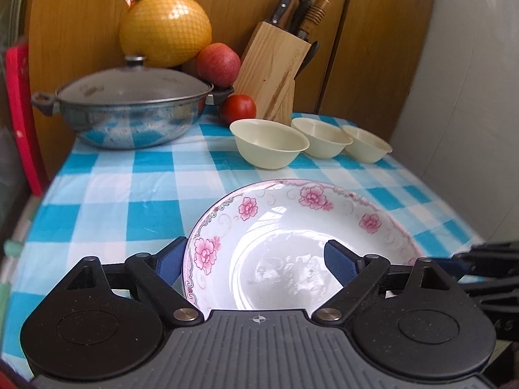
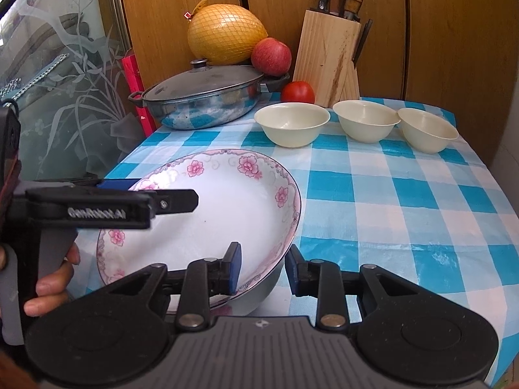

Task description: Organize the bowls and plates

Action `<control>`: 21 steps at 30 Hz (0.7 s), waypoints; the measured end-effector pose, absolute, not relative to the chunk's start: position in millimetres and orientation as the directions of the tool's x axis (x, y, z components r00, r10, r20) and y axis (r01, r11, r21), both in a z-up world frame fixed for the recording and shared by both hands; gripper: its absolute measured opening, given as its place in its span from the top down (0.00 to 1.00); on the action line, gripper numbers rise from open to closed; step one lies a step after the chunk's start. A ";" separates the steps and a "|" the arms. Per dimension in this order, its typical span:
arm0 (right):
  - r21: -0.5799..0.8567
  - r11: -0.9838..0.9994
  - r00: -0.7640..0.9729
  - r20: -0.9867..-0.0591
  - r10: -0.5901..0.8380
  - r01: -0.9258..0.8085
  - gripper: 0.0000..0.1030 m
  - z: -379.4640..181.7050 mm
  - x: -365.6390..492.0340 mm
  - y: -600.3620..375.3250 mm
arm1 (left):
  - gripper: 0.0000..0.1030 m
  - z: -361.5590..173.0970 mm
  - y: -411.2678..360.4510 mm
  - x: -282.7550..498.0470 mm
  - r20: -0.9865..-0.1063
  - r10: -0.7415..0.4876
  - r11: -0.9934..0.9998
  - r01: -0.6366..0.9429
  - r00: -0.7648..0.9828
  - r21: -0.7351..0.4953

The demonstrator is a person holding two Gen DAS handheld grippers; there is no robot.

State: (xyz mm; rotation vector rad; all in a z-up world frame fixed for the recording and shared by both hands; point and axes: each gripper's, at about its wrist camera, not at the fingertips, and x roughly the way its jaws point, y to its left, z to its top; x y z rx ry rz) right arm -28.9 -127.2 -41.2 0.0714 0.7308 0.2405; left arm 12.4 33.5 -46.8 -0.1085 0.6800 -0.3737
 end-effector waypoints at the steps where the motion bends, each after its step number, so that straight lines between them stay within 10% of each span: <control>1: 0.154 0.969 0.717 -0.653 0.245 -0.191 0.73 -41.3 -28.7 -128.5 | 0.08 -45.5 37.1 14.5 -0.590 -0.397 0.918 0.303 0.703 -0.257; 21: 0.200 0.967 0.715 -0.652 0.252 -0.158 0.72 -39.2 -20.5 -136.4 | 0.01 -39.8 51.4 33.1 -0.589 -0.506 0.857 0.291 0.630 -0.426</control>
